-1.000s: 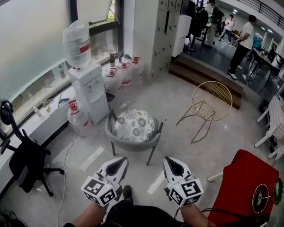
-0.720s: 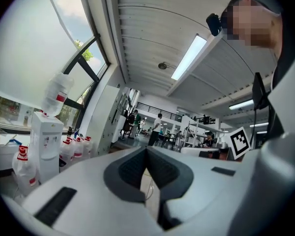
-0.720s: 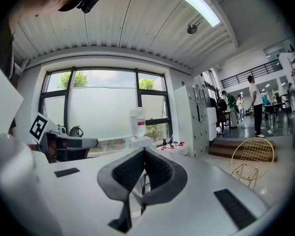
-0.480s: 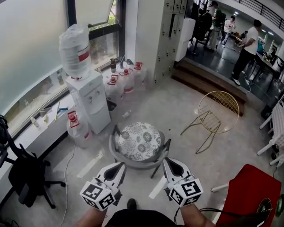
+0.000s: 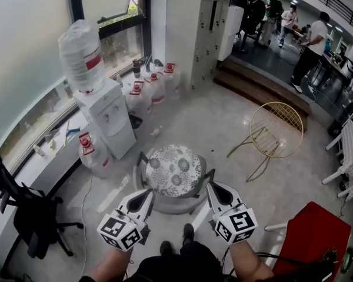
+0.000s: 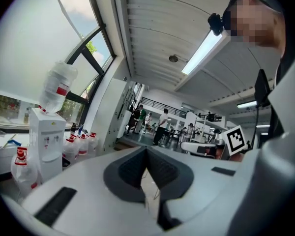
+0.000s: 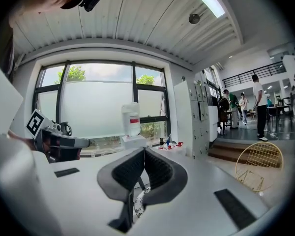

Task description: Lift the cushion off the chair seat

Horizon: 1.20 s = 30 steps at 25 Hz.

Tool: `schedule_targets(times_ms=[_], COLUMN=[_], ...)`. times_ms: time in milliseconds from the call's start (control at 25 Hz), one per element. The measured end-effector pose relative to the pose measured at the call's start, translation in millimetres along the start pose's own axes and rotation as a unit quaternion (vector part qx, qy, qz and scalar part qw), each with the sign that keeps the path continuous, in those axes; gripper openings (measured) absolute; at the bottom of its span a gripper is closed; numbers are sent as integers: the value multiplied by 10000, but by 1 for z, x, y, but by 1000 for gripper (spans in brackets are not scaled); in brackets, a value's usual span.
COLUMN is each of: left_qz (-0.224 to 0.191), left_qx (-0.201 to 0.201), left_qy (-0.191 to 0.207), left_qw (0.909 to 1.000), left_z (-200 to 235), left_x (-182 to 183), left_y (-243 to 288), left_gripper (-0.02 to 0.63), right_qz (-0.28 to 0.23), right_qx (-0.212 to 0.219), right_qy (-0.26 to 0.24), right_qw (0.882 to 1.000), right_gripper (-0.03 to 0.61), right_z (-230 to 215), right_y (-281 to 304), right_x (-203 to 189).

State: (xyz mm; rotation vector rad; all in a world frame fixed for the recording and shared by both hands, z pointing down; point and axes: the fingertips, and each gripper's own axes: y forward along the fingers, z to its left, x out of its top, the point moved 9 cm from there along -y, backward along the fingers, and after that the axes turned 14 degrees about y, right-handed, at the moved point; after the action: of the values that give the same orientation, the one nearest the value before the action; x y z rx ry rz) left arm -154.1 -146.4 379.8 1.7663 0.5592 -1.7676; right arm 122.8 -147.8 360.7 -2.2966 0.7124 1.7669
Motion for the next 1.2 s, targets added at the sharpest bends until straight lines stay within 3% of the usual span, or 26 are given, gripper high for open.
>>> schedule_targets(times_ms=[560,600,680,960,1200], left_qz=[659,685,733,1136,1691], left_qx=[933,968,1041,1191,1262], left_qy=[-124,-113,-107,-242,-668], left_qw=[9934,9929,9918,9861,9752], left_z=[20,19,18,33,62], left_x=[9,8,3,-29,-79], left_y=[127,133,142,164,186], left_gripper=[0,0,0,0,0], right_qz=[474,519,667,1087,1714], right_qx=[515,563,674,789,583], right_qy=[46,68,62,219,129], right_qw=[9975,9970,9955,9907,9834], right_gripper=[12,26,133,237,284], right_z=[-125,-133,-146,-175,-196], right_y=[101,107,119,166,211], right_x=[33,31,26,1,-42])
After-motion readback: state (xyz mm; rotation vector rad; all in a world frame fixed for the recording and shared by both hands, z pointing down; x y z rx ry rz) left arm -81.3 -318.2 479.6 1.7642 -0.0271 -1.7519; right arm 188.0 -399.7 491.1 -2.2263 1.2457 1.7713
